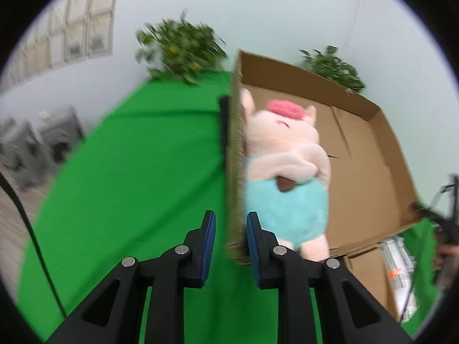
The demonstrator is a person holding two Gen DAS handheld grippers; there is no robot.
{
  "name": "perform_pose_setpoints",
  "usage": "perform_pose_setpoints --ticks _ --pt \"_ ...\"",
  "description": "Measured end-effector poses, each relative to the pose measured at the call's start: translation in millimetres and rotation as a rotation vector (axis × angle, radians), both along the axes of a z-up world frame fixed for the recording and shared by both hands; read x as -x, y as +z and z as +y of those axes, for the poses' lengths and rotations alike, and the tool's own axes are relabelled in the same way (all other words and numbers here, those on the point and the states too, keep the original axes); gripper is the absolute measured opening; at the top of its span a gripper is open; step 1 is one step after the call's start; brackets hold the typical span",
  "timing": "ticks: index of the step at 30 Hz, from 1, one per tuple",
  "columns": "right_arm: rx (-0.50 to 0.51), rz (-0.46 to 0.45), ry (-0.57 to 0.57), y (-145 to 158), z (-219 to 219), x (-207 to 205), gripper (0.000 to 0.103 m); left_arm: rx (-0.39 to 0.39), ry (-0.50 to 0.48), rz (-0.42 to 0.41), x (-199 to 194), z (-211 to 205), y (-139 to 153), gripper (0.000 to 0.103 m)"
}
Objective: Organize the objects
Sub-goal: 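Withdraw both tools from the tray box and move toward the long cardboard box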
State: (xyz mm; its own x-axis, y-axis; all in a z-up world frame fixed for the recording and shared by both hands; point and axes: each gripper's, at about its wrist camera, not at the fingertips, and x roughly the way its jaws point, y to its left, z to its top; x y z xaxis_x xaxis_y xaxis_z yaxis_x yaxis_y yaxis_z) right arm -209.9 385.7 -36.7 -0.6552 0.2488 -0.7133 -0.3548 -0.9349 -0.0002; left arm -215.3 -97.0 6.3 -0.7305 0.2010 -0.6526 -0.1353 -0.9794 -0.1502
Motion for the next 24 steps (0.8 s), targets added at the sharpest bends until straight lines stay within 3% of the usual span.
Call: perform_pose_setpoints --ticks 1,2,3,4,7,9,15,18,21,24 --pt "-0.018 0.048 0.011 13 -8 -13 0.100 0.017 0.019 0.036 -12 3 11 0.038" --pt "-0.020 0.105 0.024 25 -15 -27 0.102 0.022 0.023 0.061 -21 6 18 0.048" --pt "-0.021 0.170 0.040 38 -23 -42 0.103 0.026 0.023 0.095 -32 10 27 0.072" --pt "-0.026 0.202 0.060 48 -31 -54 0.103 0.025 0.012 0.157 -49 18 39 0.083" --pt "-0.016 0.263 0.156 76 -62 -80 0.103 0.061 -0.033 0.243 -80 41 59 0.083" --pt "-0.004 0.288 0.218 88 -83 -101 0.103 0.082 -0.046 0.244 -94 55 65 0.083" --pt "0.096 0.317 0.418 119 -131 -137 0.103 0.005 -0.110 0.158 -123 68 60 0.083" --pt "0.130 0.309 0.613 123 -162 -181 0.103 -0.005 -0.138 0.112 -141 71 58 0.083" --pt "0.223 0.290 0.785 124 -185 -230 0.103 -0.039 -0.186 0.120 -168 74 61 0.083" --pt "0.263 0.241 0.816 113 -206 -254 0.103 -0.033 -0.198 0.078 -181 83 50 0.083"
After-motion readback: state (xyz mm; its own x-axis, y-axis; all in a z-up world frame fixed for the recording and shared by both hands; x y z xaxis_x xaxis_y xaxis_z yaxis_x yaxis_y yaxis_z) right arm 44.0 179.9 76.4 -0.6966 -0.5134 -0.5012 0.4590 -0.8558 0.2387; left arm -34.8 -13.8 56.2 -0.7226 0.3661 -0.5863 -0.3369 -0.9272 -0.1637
